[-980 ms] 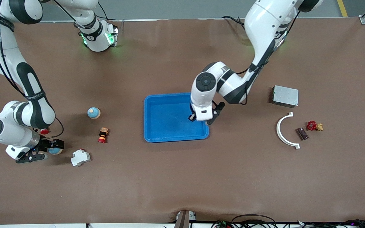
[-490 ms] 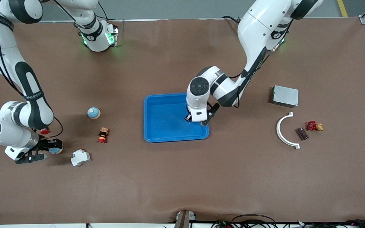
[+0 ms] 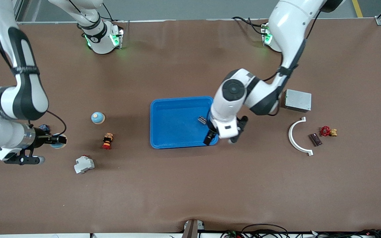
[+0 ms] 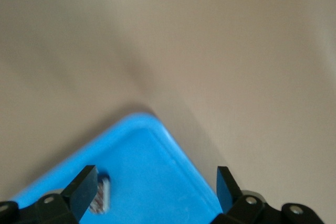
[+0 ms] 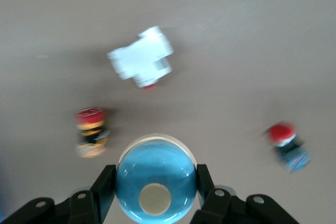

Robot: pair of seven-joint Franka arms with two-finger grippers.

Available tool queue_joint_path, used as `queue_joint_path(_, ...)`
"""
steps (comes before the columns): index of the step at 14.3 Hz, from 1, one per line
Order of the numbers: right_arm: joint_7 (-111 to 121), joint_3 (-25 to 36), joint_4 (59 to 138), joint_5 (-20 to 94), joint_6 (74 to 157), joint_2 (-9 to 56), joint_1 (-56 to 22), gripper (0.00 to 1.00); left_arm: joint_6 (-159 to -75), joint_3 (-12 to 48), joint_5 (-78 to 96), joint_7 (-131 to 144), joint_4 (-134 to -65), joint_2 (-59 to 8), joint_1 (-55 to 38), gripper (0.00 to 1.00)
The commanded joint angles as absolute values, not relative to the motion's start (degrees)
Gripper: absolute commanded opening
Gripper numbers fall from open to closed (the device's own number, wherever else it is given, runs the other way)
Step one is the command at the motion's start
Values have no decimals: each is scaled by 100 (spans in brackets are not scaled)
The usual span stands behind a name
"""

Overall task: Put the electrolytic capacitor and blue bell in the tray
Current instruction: 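Carry the blue bell into the tray with the right gripper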

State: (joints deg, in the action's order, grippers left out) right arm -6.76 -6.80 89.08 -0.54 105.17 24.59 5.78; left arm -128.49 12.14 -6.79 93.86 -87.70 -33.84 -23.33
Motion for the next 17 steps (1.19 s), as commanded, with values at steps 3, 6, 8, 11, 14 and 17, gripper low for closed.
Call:
queue_joint_path(3, -2255, -624, 9588, 615, 10503, 1575, -121, 0, -11736, 1239, -782, 7423, -8938, -3015, -1426, 100)
queue_joint_path(6, -3319, -615, 9913, 615, 10687, 1266, -728, 0, -11427, 1231, -791, 6253, -8965, -3006, -802, 100)
queue_joint_path(8, -3899, -615, 10298, 615, 11019, 1126, -1044, 0, -11391, 1222, -800, 5768, -9122, -3006, -502, 100)
queue_joint_path(11, -4559, -615, 11116, 580, 11977, 941, -1537, 0, -11391, 1230, -1185, 5337, -9368, -2971, -116, 100)
queue_joint_path(14, -5262, -615, 11232, 353, 12278, 1019, -1994, 0, -11391, 1222, -1431, 5037, -9544, -3032, 210, 100)
queue_joint_path(17, -5965, -615, 11232, -149, 12523, 1247, -2380, 0, -11531, 1231, -1775, 4651, -9817, -3050, 605, 100)
